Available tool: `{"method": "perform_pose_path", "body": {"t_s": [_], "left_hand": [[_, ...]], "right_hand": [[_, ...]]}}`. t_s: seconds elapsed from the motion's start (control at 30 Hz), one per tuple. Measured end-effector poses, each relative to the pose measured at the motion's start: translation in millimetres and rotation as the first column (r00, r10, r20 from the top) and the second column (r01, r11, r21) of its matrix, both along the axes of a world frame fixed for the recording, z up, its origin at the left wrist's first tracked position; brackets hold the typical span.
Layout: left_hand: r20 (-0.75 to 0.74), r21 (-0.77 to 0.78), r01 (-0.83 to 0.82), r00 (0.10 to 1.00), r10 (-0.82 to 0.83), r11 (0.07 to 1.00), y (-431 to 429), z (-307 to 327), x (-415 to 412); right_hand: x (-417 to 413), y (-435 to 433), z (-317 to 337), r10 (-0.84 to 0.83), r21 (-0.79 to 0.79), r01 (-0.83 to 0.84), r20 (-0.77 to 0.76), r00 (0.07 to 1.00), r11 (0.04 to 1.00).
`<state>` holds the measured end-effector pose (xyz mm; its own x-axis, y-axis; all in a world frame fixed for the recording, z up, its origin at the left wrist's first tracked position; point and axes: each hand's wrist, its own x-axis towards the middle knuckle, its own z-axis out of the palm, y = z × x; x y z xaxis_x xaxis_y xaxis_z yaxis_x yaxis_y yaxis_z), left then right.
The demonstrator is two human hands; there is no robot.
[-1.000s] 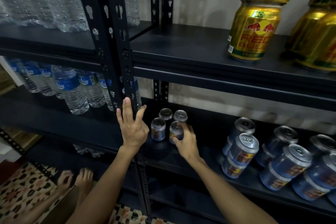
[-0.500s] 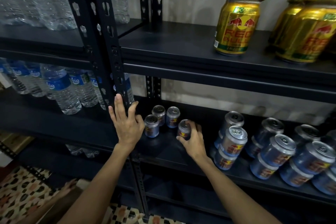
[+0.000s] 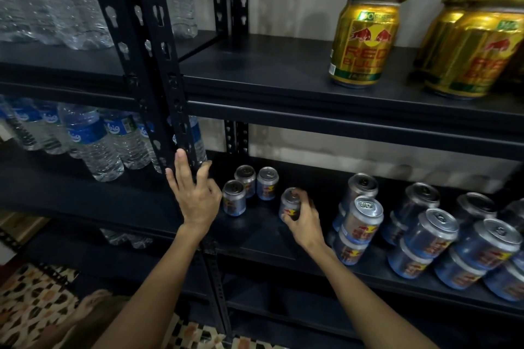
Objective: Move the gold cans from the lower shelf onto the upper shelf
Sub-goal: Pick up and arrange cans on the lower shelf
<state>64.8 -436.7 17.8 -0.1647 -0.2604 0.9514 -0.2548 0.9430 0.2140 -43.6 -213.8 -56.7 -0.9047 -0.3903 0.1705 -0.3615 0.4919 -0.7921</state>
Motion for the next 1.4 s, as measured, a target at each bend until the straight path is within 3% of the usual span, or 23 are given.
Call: {"method": "perform_pose_path", "body": {"t_s": [0.37,0.67,0.8,0.97,1.17,1.27,1.4], "left_hand": [[0.014,0.005,-0.018,1.000,0.018,1.000,0.8,-1.6,0.5],[0.024,0.012,-0.015,1.000,0.015,1.000,-0.6,-1.7,0.2],[0.032,0.028,-0.001,0.999,0.000,1.000,-0.8,-2.7,-0.3],[0.058,0.056,0.008,0.998,-0.011,0.998,0.1,-2.7,1.7],[0.186,0.125,0.011,0.982,-0.035,0.992,6.1,-24.8,13.3],[0.231,0.190,0.122,0.959,-0.165,0.974,13.7,-57.1,31.1],[0.113,0.349,0.161,0.971,-0.213,0.923,29.0,-75.2,48.6]], "right_hand": [[-0.2,2.2,2.1,-0.028,0.015,0.028,0.009,1.000,0.999],[-7.9,-26.9,37.6,0.017,-0.001,-0.018,-0.184,0.983,1.000],[-19.1,-47.5,47.0,0.106,0.120,-0.090,-0.139,0.984,0.989],[-37.2,-71.5,57.5,0.194,0.452,-0.188,0.034,0.980,0.872],[-42.3,-85.4,64.8,0.245,0.524,-0.249,0.078,0.966,0.815],[-41.1,-88.7,66.2,0.221,0.541,-0.213,0.051,0.974,0.814],[-39.8,-88.8,70.1,0.201,0.513,-0.189,0.031,0.979,0.838]]}}
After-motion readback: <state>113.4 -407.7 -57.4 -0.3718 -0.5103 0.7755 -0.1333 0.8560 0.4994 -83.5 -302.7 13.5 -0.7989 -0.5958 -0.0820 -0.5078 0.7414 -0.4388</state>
